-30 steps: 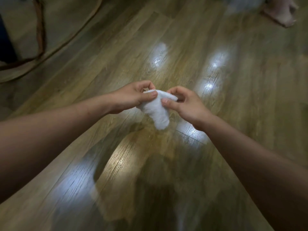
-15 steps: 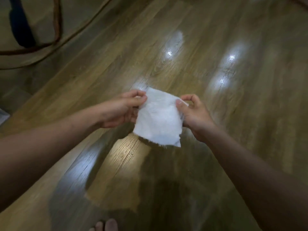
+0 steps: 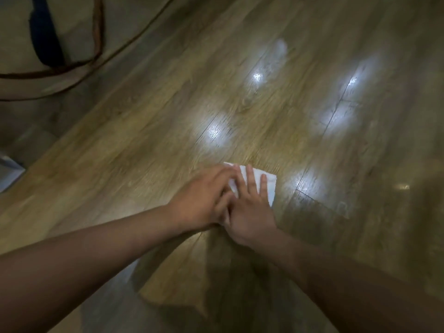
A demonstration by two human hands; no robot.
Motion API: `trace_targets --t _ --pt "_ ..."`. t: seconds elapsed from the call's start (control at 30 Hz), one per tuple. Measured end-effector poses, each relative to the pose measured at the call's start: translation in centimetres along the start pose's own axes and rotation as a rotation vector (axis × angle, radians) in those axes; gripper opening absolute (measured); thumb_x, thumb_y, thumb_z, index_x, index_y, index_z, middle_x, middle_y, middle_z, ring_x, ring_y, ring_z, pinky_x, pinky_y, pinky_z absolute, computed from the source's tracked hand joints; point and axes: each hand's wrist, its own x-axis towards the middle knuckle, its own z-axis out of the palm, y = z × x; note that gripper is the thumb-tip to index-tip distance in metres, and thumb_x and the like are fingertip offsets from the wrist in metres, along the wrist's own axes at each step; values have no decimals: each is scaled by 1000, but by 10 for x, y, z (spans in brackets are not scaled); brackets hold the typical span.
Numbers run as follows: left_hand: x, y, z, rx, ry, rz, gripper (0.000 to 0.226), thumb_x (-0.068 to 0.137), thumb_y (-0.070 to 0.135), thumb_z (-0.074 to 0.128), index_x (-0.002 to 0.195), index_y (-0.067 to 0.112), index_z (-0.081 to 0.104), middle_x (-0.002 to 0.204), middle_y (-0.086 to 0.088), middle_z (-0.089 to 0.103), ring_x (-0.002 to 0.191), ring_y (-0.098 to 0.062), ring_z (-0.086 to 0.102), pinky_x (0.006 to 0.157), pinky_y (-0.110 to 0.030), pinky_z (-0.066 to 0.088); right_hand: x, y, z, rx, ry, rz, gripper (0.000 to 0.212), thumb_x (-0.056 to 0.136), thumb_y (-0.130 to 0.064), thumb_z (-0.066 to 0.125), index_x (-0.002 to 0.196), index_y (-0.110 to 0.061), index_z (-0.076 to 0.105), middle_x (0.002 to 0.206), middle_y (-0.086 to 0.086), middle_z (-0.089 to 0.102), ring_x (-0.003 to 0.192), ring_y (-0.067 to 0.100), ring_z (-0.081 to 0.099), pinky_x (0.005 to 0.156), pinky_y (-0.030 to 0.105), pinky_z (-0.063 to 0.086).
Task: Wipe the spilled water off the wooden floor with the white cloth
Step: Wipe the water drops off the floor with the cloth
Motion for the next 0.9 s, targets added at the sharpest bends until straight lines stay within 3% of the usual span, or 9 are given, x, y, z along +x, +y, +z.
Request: trace_targets --t 0.03,0.1,0.17,0.27,0.4,0.47,0.53,0.7,0.9 --pt "6 3 8 11 -99 50 52 96 36 48 141 8 45 151 -9 41 144 -20 30 117 -33 27 6 10 -1 -41 -37 -73 75 92 -55 23 156 -24 -1 164 11 -6 148 34 -18 117 60 -4" --pt "27 7 18 81 -231 48 68 100 46 39 154 7 24 164 -10 16 152 -16 -1 123 -34 0 29 33 -9 -147 -61 -207 79 89 -55 22 155 -23 -4 164 10 -6 149 33 -16 118 58 -5" --pt "57 2 20 143 -190 -17 75 99 53 24 156 6 14 165 -11 8 151 -16 -10 122 -34 -9 66 54 -19 -170 -88 -213 81 89 -58 23 156 -24 -8 164 6 -11 149 28 -17 119 53 -8" --pt "85 -3 17 59 -62 -116 70 103 50 22 157 7 11 166 -11 6 153 -18 -5 121 -29 -9 92 69 -44 -45 -141 -194 97 82 -67 39 155 -26 -10 163 3 -15 149 20 -19 120 48 -9" --pt "97 8 26 129 -145 -77 72 99 52 14 158 12 3 166 -6 -5 151 -15 -15 122 -38 -10 46 106 -53 163 72 21 77 86 -54 14 156 -23 11 165 2 -1 150 17 -11 122 49 2" --pt "102 11 41 257 -191 -200 68 102 48 14 158 14 -3 166 -6 -12 150 -17 -19 121 -41 -13 31 122 -42 129 44 172 75 87 -57 7 155 -26 14 165 1 -2 150 20 -11 122 50 0" --pt "106 10 58 387 -131 -288 65 103 45 13 158 15 -3 166 -5 -13 150 -19 -19 121 -43 -15 37 132 -36 104 37 249 73 89 -59 6 155 -29 14 165 2 -2 151 23 -11 121 52 -3" --pt "116 -6 62 428 -55 -296 69 98 50 11 159 20 0 166 -1 -9 151 -17 -18 120 -42 -16 54 134 -28 33 155 276 63 95 -52 18 154 -30 21 164 5 12 151 26 4 120 55 2" --pt "122 -37 39 445 -83 -248 70 97 53 9 158 22 -2 166 -1 -6 151 -18 -16 121 -43 -11 54 135 -29 39 139 298 62 95 -54 22 153 -35 19 164 1 13 151 24 5 120 55 5"
